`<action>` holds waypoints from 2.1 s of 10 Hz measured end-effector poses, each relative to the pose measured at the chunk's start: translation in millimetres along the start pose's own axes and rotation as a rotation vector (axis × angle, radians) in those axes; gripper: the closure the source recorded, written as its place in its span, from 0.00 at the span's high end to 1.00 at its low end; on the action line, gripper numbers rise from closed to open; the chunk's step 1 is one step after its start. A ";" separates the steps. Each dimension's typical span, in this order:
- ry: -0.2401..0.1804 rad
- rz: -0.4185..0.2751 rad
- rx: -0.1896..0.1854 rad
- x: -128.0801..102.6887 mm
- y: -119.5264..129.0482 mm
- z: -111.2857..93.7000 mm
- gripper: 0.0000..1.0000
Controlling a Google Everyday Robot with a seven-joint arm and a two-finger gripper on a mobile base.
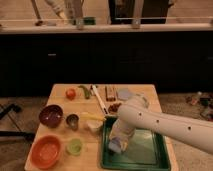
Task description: Place sponge in plastic cup
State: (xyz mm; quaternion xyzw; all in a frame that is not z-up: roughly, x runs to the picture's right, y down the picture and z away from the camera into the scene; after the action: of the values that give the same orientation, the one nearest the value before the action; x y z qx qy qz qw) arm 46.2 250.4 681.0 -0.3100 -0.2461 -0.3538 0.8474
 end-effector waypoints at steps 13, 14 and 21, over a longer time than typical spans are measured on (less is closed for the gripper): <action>-0.037 -0.210 0.033 -41.1 -30.7 -9.2 0.00; -0.049 -0.257 0.038 -52.7 -42.3 -8.5 0.00; -0.107 -0.503 0.037 -117.2 -111.9 1.8 0.00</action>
State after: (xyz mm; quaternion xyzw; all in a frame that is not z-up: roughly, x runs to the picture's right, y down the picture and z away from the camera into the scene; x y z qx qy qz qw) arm -111.9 241.6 647.0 -0.2418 -0.3663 -0.5319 0.7242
